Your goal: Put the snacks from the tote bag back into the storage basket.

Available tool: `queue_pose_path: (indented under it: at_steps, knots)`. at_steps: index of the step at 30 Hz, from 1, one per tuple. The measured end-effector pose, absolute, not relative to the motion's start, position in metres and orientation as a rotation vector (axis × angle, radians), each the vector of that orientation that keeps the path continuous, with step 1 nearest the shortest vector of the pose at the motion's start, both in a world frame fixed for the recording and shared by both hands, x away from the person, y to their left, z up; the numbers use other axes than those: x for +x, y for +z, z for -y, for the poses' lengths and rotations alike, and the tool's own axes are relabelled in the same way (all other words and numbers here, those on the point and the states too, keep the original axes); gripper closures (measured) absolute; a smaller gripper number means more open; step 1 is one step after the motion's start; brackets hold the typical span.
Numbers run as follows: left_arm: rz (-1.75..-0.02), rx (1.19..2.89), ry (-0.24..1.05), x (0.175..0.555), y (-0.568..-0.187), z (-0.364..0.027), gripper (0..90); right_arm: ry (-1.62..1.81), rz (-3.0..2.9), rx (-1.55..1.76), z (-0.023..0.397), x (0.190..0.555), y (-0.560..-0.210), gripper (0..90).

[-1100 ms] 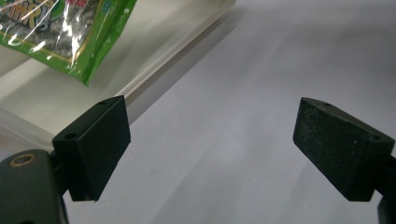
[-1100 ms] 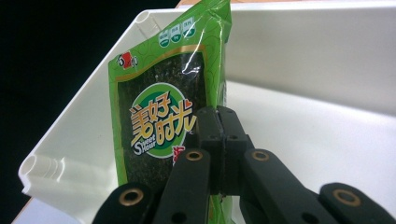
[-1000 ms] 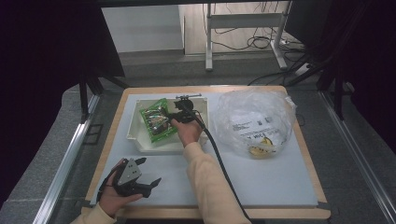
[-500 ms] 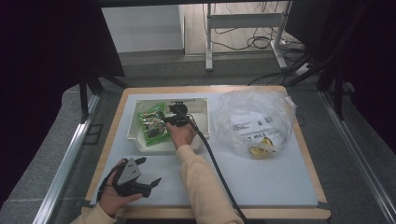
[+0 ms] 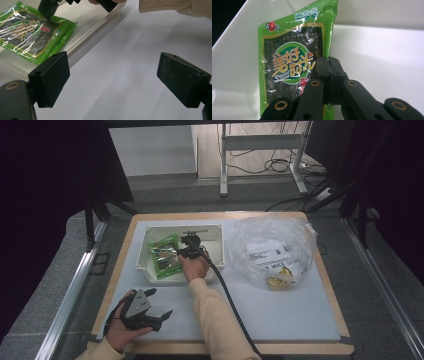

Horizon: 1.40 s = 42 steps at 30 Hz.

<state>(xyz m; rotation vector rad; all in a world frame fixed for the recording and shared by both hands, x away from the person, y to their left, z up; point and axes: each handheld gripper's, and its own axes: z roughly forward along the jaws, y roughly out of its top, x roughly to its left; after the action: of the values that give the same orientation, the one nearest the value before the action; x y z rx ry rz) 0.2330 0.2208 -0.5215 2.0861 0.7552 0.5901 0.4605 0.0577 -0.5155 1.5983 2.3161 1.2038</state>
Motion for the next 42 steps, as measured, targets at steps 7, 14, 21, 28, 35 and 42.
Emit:
queue_pose_path:
  at_steps: [7,14,21,28,35,42]
  knots:
    - [-0.754,2.087,0.591,0.233,-0.521,-0.221,11.1,1.205,-2.317,1.601,-0.056,0.459,-0.519,87.8]
    - [-0.759,2.086,0.589,0.233,-0.522,-0.221,11.0,1.211,-2.339,1.575,-0.055,0.458,-0.515,80.2]
    - [-0.763,2.081,0.590,0.233,-0.523,-0.220,11.0,1.218,-2.337,1.493,-0.048,0.454,-0.499,70.2]
    - [-0.761,2.103,0.598,0.234,-0.524,-0.220,11.1,1.220,-2.369,1.440,-0.042,0.450,-0.490,55.7]
    - [-0.771,2.107,0.605,0.234,-0.526,-0.221,11.1,1.254,-2.411,1.357,-0.033,0.444,-0.483,46.3]
    - [-0.784,2.112,0.615,0.233,-0.527,-0.222,11.1,1.279,-2.457,1.208,-0.015,0.431,-0.464,43.5]
